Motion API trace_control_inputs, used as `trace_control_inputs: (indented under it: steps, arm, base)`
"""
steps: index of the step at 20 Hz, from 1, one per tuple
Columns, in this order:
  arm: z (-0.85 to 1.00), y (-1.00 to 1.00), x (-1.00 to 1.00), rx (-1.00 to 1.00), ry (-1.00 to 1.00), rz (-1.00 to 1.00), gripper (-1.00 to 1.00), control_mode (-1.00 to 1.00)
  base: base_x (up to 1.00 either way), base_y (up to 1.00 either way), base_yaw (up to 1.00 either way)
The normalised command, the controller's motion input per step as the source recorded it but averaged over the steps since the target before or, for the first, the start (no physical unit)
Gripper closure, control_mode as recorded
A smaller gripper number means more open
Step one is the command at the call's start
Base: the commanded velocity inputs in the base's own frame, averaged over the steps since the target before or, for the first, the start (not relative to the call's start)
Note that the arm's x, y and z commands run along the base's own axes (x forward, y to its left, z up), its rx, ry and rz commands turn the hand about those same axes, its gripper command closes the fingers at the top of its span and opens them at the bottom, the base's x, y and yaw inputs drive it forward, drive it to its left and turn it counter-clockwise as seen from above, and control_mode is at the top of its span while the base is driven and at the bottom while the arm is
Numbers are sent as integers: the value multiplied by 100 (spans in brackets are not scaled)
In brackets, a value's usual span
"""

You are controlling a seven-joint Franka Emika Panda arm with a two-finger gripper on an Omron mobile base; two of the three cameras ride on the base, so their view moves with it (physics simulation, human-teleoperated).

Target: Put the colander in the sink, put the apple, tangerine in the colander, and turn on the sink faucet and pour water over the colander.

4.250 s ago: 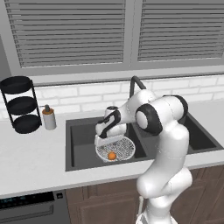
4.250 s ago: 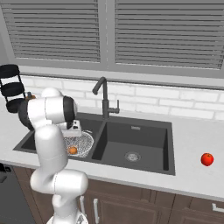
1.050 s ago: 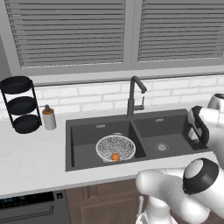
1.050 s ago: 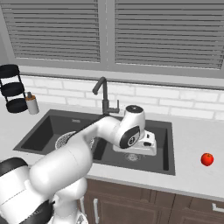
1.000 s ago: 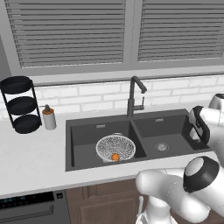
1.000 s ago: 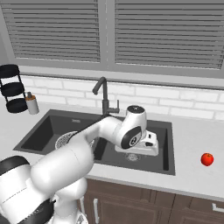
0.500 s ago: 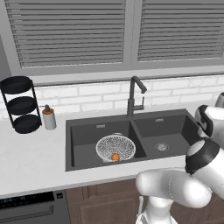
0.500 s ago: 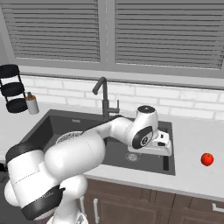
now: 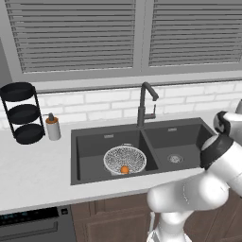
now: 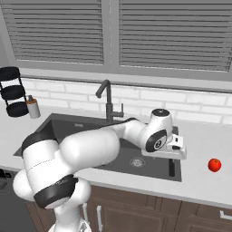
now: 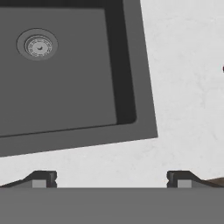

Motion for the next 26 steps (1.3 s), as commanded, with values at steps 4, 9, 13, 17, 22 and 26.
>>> trace_control_inputs:
  steps: [4,9,13,17,22,26]
  arm:
    - [-7,-40,6,0,0,0,-100,-100]
    - [-1,-45,0,0,0,-4,-100,-100]
    - [0,-23,4,0,0,-14,-100,-100]
    - [0,-7,2,0,0,-18,-100,-100]
    - [0,-6,0,0,0,-17,-100,-100]
    - [0,-10,0,0,0,-15,-100,-100]
  base:
    - [0,0,0]
    - [0,0,0]
    - [0,0,0]
    - [0,0,0]
    - [0,0,0]
    - [0,0,0]
